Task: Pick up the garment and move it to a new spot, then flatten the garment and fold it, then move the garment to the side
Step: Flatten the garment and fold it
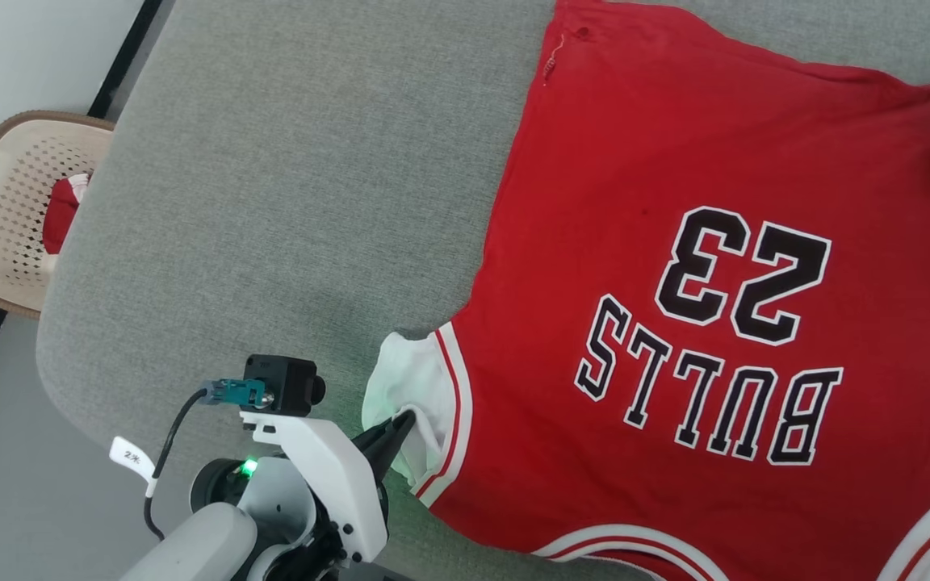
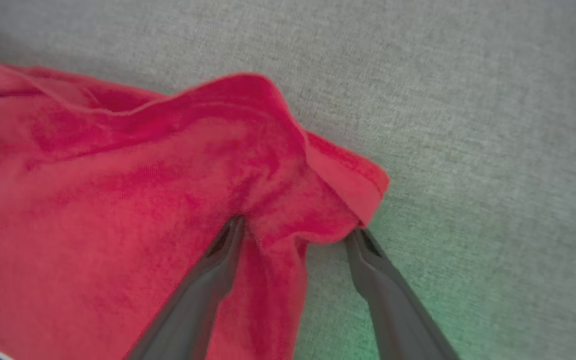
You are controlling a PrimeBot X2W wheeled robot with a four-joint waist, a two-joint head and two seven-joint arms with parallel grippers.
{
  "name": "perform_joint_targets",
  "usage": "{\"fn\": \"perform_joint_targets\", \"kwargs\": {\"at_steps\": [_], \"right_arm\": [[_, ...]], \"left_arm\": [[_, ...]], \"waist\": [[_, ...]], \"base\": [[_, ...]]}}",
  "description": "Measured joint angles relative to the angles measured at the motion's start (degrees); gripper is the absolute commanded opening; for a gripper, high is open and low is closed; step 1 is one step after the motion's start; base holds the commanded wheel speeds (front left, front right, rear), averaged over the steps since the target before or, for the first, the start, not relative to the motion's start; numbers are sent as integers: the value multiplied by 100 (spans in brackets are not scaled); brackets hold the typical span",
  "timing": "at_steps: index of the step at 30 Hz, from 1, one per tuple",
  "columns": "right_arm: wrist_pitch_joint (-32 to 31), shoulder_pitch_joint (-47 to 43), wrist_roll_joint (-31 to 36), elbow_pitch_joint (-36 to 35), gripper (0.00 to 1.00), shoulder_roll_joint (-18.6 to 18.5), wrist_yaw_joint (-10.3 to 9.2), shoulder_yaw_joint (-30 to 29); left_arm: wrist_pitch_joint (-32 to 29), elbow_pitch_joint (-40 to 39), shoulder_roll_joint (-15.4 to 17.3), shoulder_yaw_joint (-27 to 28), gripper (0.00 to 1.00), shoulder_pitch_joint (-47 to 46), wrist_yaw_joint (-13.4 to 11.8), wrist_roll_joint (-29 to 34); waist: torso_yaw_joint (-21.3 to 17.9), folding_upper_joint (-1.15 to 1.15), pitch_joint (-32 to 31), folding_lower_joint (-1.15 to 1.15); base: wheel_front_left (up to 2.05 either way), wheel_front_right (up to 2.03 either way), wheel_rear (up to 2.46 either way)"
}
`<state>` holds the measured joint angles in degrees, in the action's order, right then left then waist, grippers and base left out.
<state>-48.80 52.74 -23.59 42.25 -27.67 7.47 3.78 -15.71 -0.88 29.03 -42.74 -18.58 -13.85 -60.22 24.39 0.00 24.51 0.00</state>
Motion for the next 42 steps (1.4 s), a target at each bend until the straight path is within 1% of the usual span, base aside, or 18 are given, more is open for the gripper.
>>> {"fn": "perform_joint_targets", "kwargs": {"at_steps": [1,7,11,17,21,26,30,33,35,37,39,42], "right_arm": [[-35,14,-3,33,0,-44,0,123],[104,-23,-312,77,0,-175,3,515],[152,-204,-773,-291,0,-309,3,940],[265,-794,-1435,-1222,0,-624,3,1470],[238,-1365,-1823,-2001,0,-851,3,1649],[2,-2278,-2267,-3036,0,-1077,3,1564],[-278,-3167,-2465,-3835,0,-1170,3,1230],[-464,-3905,-2483,-4344,0,-1143,3,879],[-558,-4378,-2407,-4585,0,-1037,3,613],[-624,-4802,-2352,-4731,0,-805,2,357],[-606,-5115,-2183,-4795,0,-533,3,221],[-413,-5249,-1760,-4696,0,-219,4,100]], "left_arm": [[1,24,-5,-2,0,0,25,-21],[36,138,12,30,0,5,49,-48],[60,171,111,102,0,10,40,-55],[64,181,332,212,0,29,11,-66],[58,148,479,292,0,73,-38,-79],[10,80,643,358,0,127,-109,-92],[0,31,742,390,0,158,-164,-93],[-18,0,764,397,0,169,-181,-101],[-24,-8,761,393,0,168,-180,-102],[-49,-5,751,387,0,163,-180,-101],[-49,4,734,381,0,140,-178,-101],[-42,37,706,380,0,125,-165,-101]], "waist": [[10,0,-11,0],[-60,0,-97,0],[-241,0,-179,0],[-638,0,-352,0],[-951,0,-481,0],[-1327,0,-639,0],[-1580,0,-750,0],[-1716,0,-799,0],[-1762,0,-811,0],[-1762,0,-806,0],[-1752,0,-793,0],[-1743,0,-773,0]], "base": [[0,0,0],[0,0,0],[0,0,0],[0,0,0],[0,0,0],[0,0,0],[0,0,0],[0,0,0],[0,0,0],[0,0,0],[0,0,0],[0,0,0]]}}
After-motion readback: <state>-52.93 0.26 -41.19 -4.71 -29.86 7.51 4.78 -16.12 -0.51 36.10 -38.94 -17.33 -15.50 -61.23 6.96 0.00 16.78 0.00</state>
